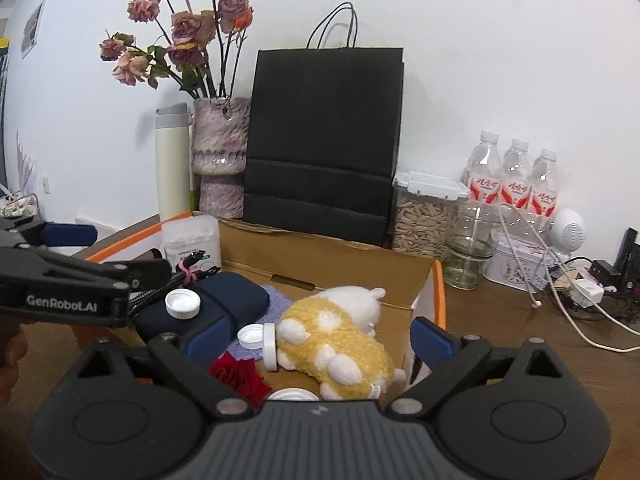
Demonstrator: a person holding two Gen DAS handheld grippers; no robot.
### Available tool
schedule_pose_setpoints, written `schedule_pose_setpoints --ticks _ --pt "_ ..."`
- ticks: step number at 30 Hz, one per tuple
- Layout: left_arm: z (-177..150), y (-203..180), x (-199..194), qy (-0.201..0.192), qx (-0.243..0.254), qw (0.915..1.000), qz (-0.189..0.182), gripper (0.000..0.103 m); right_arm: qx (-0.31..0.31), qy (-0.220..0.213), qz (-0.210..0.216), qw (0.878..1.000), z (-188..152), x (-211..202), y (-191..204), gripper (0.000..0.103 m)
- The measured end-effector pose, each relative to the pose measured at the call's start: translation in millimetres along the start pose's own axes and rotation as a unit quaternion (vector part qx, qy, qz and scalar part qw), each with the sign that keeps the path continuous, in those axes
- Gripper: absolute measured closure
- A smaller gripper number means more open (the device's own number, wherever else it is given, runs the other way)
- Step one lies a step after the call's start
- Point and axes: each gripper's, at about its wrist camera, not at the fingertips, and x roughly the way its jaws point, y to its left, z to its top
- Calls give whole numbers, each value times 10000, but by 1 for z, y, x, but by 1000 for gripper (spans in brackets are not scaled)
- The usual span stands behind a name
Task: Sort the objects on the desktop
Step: 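Carry both white caps into the box and open both tools, then grasp the clear plastic bag with the left tool while the right tool grasps the black cable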
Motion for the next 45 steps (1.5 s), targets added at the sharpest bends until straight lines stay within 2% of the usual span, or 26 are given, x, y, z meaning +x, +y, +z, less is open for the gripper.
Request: schedule_pose_setpoints --ticks 9,16,23,29,31,33,35,37,39,45 --pt "-6 -7 -25 110 -40 9996 -242 0 19 62 -220 9997 -14 -32 -11 5" --pt "-18 -19 -39 254 98 9993 -261 0 -39 399 -403 9984 -41 -50 -24 5" --pt "-31 -31 -45 446 166 9985 -267 0 -156 734 -307 9967 -67 -57 -19 9" --pt "-43 -41 -45 579 244 9974 -363 0 -124 960 -157 9952 -81 -52 -14 22" --pt "-47 -43 -44 621 253 9970 -395 0 -72 1070 -84 9942 -84 -48 -15 37" --pt "-50 -45 -42 667 259 9966 -408 0 26 1139 8 9935 -87 -45 -16 47" --pt "-54 -46 -40 711 246 9962 -428 0 187 1119 140 9934 -88 -44 -20 53" --pt "-57 -45 -39 741 181 9959 -484 0 296 1125 238 9929 -88 -44 -23 65" --pt "-59 -44 -37 768 101 9953 -573 0 283 1130 236 9929 -88 -44 -22 66" --pt "-61 -45 -36 788 101 9946 -670 0 198 1137 317 9928 -88 -47 -19 82"
